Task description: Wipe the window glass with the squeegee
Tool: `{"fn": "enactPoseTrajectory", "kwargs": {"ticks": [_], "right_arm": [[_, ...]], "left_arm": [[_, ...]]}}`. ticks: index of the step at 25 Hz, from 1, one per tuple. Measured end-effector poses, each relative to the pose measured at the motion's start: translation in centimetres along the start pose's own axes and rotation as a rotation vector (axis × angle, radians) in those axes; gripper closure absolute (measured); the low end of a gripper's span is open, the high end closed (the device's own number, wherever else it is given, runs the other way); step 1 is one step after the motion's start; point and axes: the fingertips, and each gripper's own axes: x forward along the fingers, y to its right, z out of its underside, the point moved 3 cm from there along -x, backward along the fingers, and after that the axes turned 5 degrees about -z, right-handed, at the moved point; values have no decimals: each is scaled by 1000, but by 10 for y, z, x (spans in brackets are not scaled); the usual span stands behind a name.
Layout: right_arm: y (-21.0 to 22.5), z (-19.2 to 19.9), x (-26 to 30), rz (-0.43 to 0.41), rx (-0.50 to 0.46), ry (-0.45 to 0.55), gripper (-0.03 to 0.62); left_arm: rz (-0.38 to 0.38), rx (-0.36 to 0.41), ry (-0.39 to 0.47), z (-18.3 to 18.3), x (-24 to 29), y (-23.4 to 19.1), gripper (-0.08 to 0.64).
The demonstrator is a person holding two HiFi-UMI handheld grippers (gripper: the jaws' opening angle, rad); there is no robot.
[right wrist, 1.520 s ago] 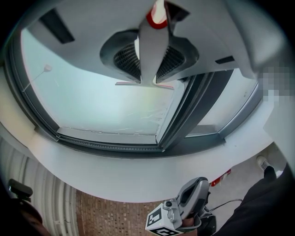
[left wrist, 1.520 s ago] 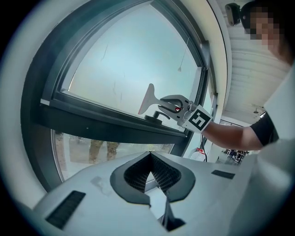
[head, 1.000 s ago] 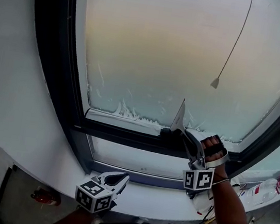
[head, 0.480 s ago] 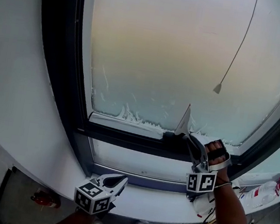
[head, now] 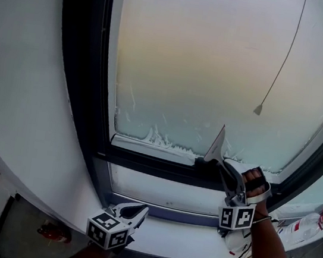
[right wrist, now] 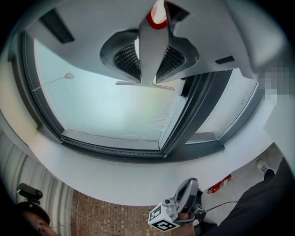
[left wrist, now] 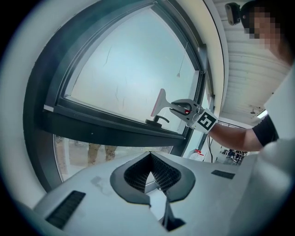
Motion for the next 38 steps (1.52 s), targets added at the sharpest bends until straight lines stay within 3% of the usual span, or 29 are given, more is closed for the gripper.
{"fn": "enactPoseTrajectory", "kwargs": {"ticks": [9, 19, 29, 38], "right_arm": [[59, -93, 28, 30, 16, 220, 499], [123, -208, 110, 34, -47, 388, 499], [142, -236, 143, 57, -80, 409, 499], [141, -224, 142, 59, -75, 391, 499]], "left_arm": [[-49, 23, 87, -33, -33, -16, 560], [-116, -18, 78, -12, -66, -28, 560], [-194, -56, 116, -8, -91, -49, 560], [-177, -49, 103, -10, -85, -50, 560]]}}
